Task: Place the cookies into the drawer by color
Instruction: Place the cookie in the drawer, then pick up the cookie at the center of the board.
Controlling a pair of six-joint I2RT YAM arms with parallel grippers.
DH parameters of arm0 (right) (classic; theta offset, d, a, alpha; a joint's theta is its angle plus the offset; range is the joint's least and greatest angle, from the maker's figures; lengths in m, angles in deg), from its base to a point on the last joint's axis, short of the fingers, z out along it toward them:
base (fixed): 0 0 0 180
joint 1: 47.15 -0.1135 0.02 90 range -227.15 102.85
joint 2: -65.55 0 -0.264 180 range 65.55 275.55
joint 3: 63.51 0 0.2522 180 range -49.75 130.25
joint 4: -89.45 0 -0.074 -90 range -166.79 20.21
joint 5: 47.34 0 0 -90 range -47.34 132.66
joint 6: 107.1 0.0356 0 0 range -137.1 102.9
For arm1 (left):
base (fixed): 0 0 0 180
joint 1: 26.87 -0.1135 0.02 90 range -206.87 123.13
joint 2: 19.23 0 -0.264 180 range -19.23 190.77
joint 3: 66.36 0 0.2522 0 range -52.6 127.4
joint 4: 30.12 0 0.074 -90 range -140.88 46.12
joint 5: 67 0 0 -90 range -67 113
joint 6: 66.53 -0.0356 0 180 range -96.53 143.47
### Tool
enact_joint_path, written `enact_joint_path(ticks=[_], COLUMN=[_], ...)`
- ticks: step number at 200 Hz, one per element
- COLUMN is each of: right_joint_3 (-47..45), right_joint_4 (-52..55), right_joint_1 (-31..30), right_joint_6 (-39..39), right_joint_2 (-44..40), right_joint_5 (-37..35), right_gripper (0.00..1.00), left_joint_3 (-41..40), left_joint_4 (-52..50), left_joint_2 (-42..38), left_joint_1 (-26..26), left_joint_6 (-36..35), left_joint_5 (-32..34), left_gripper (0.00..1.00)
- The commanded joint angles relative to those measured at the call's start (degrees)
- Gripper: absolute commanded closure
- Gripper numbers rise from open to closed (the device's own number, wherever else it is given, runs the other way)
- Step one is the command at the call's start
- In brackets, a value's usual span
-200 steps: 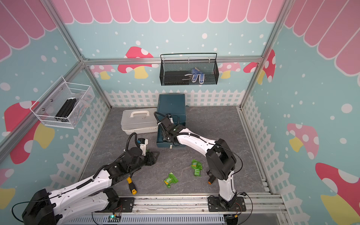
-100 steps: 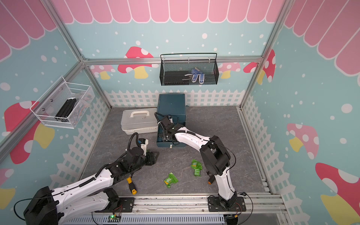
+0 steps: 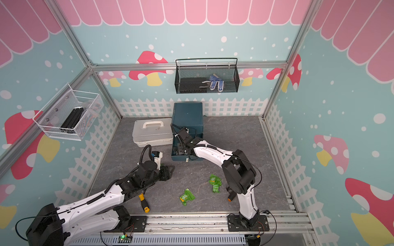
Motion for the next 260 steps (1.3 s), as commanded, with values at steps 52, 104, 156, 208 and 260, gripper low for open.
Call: enact_joint_path(ticks=[52, 104, 156, 208, 260], right_joint_3=[-17.01, -29.16, -34.19, -39.72, -41.69], right_joint_4=[5.75, 26.43, 37.82, 32.46, 21.18], right_joint_1=[0.13, 1.81, 5.05, 18.17, 27.07], right_joint_6=[1.05, 9.50, 14.88, 7.30, 0.71], right_joint_2=[-29.03, -47.64, -50.53, -48.66, -40.00], right_joint_5=[-3.07, -12.75, -9.45, -9.44, 1.69], right_gripper=[0.43, 0.45, 0.42, 0.40, 0.38], left_joint_3=[2.09, 3.99, 5.18, 5.64, 4.93], left_joint_4=[7.13, 11.60, 12.69, 12.23, 13.15], left_joint_2=[0.60, 3.37, 6.95, 8.90, 10.31], left_joint_1=[2.39, 9.06, 12.62, 12.90, 12.91], left_joint_6=[-1.22, -2.86, -4.55, -6.55, -7.15], left_joint_5=[-6.47, -10.25, -11.41, -12.38, -12.37], left_gripper=[0.35, 0.35, 0.35, 0.35, 0.35])
